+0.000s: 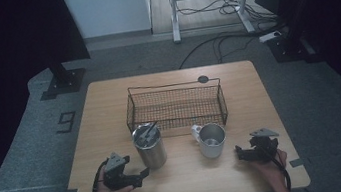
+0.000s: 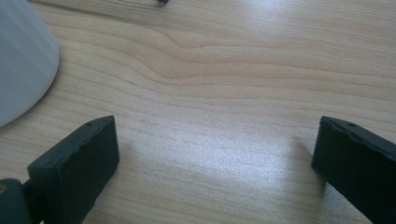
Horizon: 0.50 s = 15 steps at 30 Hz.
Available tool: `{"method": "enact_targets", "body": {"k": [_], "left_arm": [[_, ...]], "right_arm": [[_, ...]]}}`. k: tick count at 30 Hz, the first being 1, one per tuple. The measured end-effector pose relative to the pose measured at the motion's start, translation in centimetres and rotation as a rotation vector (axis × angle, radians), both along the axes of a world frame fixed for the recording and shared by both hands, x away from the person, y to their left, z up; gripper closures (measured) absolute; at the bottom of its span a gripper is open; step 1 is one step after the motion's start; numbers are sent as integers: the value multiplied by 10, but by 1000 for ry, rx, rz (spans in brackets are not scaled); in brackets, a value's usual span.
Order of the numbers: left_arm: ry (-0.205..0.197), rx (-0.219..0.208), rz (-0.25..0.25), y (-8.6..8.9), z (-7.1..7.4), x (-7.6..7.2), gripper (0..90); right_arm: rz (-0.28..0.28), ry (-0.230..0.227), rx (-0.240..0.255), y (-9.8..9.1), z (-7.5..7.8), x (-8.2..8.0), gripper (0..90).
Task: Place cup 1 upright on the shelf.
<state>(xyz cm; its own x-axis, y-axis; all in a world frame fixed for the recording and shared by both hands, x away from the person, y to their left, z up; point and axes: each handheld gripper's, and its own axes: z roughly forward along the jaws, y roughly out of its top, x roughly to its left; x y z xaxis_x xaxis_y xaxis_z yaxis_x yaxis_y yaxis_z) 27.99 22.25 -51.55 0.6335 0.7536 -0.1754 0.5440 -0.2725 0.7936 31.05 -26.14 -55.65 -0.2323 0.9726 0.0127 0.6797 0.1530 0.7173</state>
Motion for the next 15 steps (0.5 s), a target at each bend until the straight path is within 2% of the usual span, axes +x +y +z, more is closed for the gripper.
{"method": "enact_targets", "body": {"k": [7, 15], "left_arm": [[-3, -8, 32, 3, -2, 2, 56], [-2, -11, 6, 0, 0, -1, 53]], "right_arm": [[-16, -1, -1, -4, 0, -1, 11], [-32, -3, 2, -6, 0, -4, 20]]}}
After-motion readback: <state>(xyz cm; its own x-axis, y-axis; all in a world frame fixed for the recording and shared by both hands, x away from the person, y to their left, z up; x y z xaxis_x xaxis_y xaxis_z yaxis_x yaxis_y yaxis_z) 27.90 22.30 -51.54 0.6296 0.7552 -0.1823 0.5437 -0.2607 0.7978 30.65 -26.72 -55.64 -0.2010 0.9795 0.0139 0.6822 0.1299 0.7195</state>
